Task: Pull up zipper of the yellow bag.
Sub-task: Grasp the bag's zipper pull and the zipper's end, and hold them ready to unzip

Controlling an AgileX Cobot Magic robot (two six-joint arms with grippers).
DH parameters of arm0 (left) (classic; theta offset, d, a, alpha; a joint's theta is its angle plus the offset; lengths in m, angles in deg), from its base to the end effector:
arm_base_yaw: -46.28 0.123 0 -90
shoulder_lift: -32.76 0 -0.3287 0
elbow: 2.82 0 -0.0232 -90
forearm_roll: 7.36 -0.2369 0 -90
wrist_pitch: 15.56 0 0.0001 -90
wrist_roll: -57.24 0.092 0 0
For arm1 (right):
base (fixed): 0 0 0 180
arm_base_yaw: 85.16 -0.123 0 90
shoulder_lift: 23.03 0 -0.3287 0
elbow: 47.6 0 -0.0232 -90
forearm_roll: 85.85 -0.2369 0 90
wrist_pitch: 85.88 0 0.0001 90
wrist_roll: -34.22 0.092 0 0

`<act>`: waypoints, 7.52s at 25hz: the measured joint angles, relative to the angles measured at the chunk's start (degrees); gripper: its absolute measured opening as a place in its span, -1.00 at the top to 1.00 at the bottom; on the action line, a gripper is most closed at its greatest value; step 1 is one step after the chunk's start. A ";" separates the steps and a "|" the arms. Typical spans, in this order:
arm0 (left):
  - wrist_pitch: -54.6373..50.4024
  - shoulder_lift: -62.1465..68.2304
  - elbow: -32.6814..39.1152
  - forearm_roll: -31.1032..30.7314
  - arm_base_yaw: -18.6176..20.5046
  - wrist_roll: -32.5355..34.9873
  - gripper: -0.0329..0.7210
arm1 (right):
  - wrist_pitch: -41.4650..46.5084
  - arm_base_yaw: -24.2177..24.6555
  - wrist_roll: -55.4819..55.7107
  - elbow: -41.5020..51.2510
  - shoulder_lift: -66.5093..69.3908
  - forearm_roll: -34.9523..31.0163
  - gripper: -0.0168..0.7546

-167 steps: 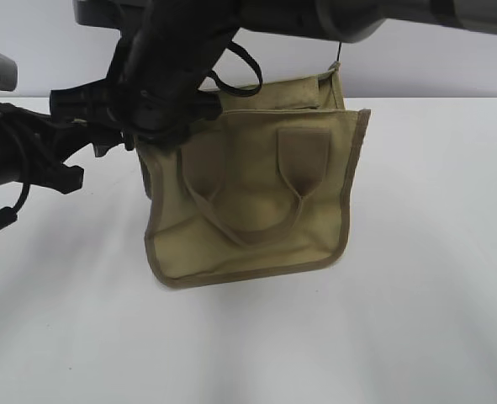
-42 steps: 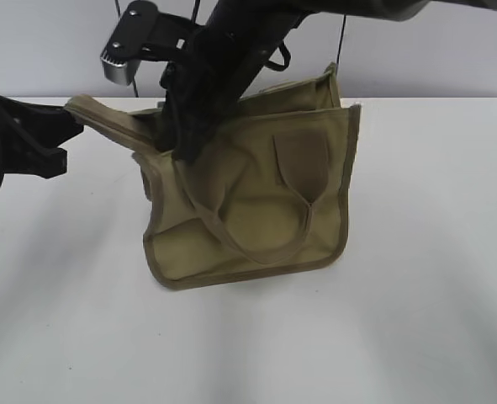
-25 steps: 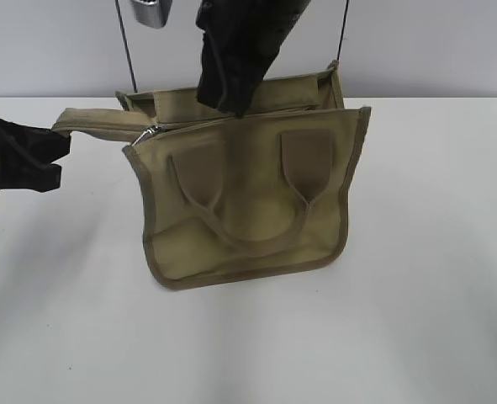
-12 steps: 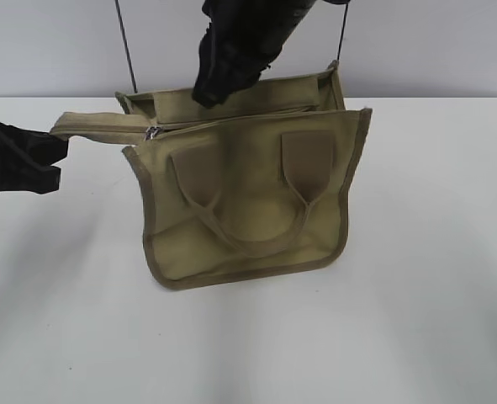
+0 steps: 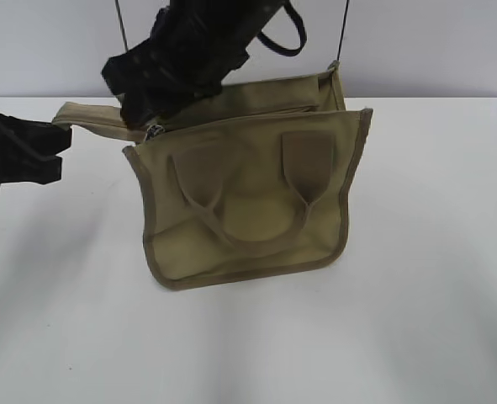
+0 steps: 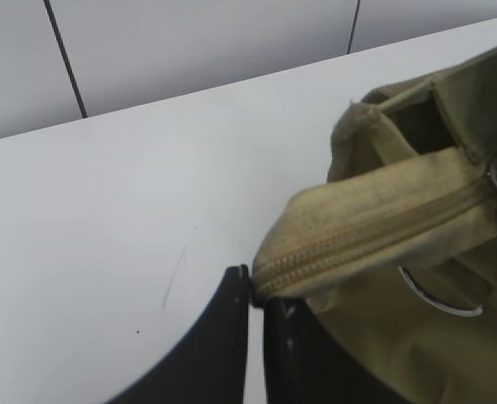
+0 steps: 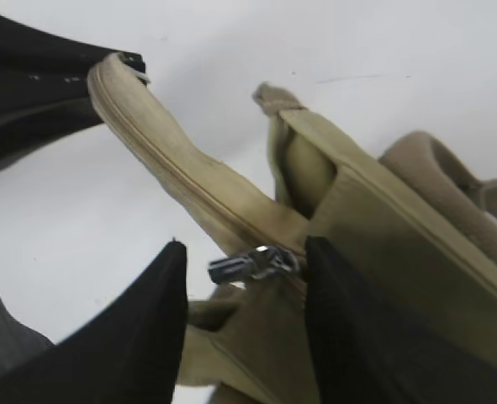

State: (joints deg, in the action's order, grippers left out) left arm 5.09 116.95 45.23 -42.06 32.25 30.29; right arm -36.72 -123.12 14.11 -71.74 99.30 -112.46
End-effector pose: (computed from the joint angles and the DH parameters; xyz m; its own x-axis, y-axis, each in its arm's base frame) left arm 0.2277 -0.0759 0.2697 -0.3649 0.1966 -0.9100 0.4546 0.8907 0.0101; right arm 0.3468 0.3101 0.3197 -0.6135 -0.5196 -0.5947 -0.7567 0.6022 0.2544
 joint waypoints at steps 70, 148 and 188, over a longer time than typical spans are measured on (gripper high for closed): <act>13.16 0.09 0.00 4.43 2.35 0.00 0.89 | 6.31 -12.27 52.54 -8.26 7.58 36.70 -0.13; 5.88 0.09 0.00 3.36 4.23 0.00 0.89 | 20.48 7.58 16.96 -18.94 8.98 -13.32 0.99; 3.09 0.09 0.00 4.33 4.36 0.00 0.89 | 20.25 11.80 19.69 -5.32 0.17 17.95 0.99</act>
State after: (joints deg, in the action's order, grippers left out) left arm 8.18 117.04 45.23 -37.73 36.60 30.29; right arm -16.47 -111.32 33.80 -77.07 99.47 -94.51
